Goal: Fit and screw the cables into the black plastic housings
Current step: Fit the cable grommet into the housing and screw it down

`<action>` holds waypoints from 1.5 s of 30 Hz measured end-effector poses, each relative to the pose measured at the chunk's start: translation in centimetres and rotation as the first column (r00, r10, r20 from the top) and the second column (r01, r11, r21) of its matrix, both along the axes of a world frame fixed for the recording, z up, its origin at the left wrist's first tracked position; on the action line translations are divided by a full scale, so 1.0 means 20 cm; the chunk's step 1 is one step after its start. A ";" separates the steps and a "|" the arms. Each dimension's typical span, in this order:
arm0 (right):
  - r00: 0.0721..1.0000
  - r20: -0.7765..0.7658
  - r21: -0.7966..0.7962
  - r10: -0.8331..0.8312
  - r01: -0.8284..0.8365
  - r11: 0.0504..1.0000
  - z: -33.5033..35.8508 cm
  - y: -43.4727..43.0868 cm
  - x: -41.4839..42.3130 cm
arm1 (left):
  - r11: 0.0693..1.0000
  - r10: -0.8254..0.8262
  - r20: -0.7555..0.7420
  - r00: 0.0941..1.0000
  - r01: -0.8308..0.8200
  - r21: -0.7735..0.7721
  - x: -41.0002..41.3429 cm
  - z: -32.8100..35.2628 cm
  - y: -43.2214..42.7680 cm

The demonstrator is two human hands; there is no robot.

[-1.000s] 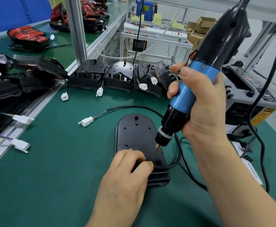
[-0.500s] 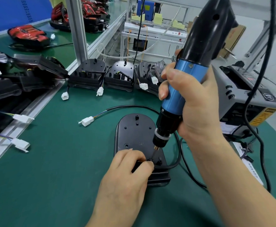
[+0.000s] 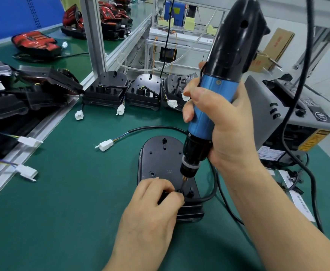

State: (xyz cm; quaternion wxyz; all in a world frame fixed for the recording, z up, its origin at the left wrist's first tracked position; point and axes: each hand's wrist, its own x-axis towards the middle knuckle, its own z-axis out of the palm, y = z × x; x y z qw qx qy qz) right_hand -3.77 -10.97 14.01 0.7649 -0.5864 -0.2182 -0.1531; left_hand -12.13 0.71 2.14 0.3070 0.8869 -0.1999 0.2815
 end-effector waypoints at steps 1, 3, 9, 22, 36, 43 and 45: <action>1.000 0.005 -0.002 0.012 -0.012 1.000 0.00 0.00 0.00 | 1.000 -0.002 0.000 1.000 0.002 -0.003 0.00 0.00 0.00; 1.000 0.002 -0.002 0.022 -0.022 1.000 -0.01 0.00 0.00 | 1.000 -0.006 0.002 1.000 0.006 -0.006 0.00 0.00 0.00; 0.992 -0.127 0.086 -0.023 0.034 0.996 -0.02 -0.06 0.04 | 1.000 0.000 0.033 0.999 0.001 -0.009 0.01 0.01 0.01; 0.820 -0.435 0.271 -0.371 0.513 0.815 -0.01 -0.74 -0.15 | 0.999 -0.024 0.106 0.994 0.026 -0.023 0.03 0.01 0.00; 0.304 -0.766 -0.197 -0.567 0.728 0.657 -0.44 -1.35 -0.21 | 0.996 -0.077 0.127 0.989 0.082 -0.031 0.07 -0.04 0.01; 0.229 -0.770 -0.340 -0.596 0.644 0.686 -0.45 -1.37 -0.14 | 0.996 -0.077 0.126 0.989 0.083 -0.042 0.06 -0.03 0.01; 0.213 -0.722 -0.441 -0.658 0.592 0.675 -0.46 -1.38 -0.14 | 0.995 -0.084 0.127 0.988 0.090 -0.044 0.07 -0.03 0.01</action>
